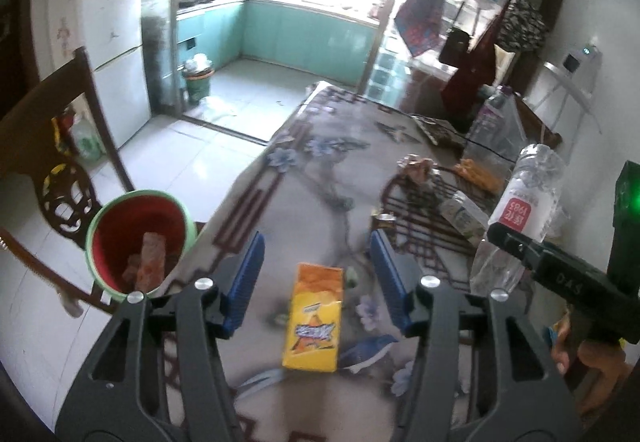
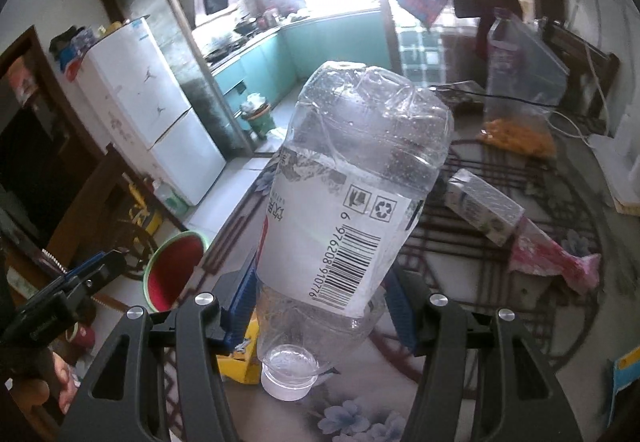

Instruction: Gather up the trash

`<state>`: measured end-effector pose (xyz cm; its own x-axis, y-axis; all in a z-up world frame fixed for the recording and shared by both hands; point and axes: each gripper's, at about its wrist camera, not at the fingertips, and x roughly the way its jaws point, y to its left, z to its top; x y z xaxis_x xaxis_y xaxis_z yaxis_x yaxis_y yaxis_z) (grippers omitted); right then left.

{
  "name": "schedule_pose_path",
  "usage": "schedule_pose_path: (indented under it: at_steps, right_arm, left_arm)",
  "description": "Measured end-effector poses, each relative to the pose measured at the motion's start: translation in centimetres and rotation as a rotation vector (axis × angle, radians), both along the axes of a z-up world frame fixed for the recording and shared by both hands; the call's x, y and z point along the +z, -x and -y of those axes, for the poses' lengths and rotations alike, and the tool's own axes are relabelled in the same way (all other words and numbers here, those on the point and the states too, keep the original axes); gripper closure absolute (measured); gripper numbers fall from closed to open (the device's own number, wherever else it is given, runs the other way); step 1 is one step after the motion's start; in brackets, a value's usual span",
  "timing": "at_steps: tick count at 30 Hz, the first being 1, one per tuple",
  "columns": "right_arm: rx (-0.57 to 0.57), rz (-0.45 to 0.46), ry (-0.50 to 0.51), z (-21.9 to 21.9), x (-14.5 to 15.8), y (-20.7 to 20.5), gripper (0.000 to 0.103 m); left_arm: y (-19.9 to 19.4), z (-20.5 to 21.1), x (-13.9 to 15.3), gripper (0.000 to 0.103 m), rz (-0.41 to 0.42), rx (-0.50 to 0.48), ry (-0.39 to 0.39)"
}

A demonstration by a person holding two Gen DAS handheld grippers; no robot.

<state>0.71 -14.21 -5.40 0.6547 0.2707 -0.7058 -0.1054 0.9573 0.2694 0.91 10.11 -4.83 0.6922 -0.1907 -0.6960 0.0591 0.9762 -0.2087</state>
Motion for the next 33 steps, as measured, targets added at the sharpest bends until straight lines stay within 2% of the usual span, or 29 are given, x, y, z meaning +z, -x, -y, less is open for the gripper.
schedule_pose_path:
  at_steps: [2,4,5,7,12,14,16,18,21,22,23,24,28,30,33]
  right_arm:
    - [0.002,0.003,0.002,-0.3,0.0,-0.2,0.047]
    - [-0.005,0.006,0.005,-0.3,0.1,-0.3,0.047]
    - [-0.014,0.010,0.010,-0.1,0.0,-0.1,0.047]
    - [-0.035,0.017,0.019,0.3,0.1,0.1,0.047]
    - [-0.111,-0.005,0.025,2.7,-0.5,1.0,0.047]
    - [-0.144,-0.014,0.016,3.9,-0.8,1.4,0.047]
    - [-0.159,-0.021,0.010,4.5,-0.8,1.8,0.047]
    - [-0.172,-0.022,0.015,5.1,-0.8,2.3,0.047]
    - [-0.181,-0.031,0.018,5.5,-1.0,2.9,0.047]
    - [-0.183,-0.032,0.018,5.5,-1.0,3.0,0.047]
    - [-0.180,-0.035,0.020,5.5,-1.1,3.0,0.047]
    - [-0.176,-0.035,0.021,5.4,-1.1,3.0,0.047]
    - [-0.152,-0.021,0.024,4.7,-0.5,2.6,0.047]
    - [-0.134,-0.010,0.022,4.3,-0.4,2.2,0.047]
    - [-0.111,0.006,0.015,3.7,-0.3,1.5,0.047]
  left_arm:
    - [0.3,-0.9,-0.3,0.050,-0.008,0.013,0.001]
    - [0.3,-1.5,-0.8,0.045,-0.022,0.010,-0.003]
    - [0.3,-1.7,-1.2,0.038,-0.028,0.007,-0.009]
    - [-0.2,-1.7,-2.5,0.036,-0.056,-0.009,-0.019]
    - [-2.2,0.3,-7.3,0.019,-0.189,-0.121,-0.024]
    - [-3.0,2.1,-9.5,0.017,-0.233,-0.166,-0.072]
    - [-3.7,3.4,-12.3,0.017,-0.275,-0.159,-0.158]
    - [-4.6,4.1,-15.0,0.017,-0.350,-0.162,-0.151]
    - [-5.0,4.7,-17.1,0.018,-0.387,-0.153,-0.152]
    - [-5.0,4.9,-17.6,0.021,-0.392,-0.146,-0.165]
    - [-5.1,4.9,-18.0,0.041,-0.402,-0.140,-0.162]
    - [-5.2,4.7,-18.1,0.046,-0.416,-0.129,-0.142]
    - [-5.0,3.6,-16.2,0.046,-0.377,-0.092,-0.075]
    - [-4.7,3.2,-14.0,0.046,-0.324,-0.080,-0.071]
    - [-4.0,2.4,-9.3,0.046,-0.213,-0.057,-0.080]
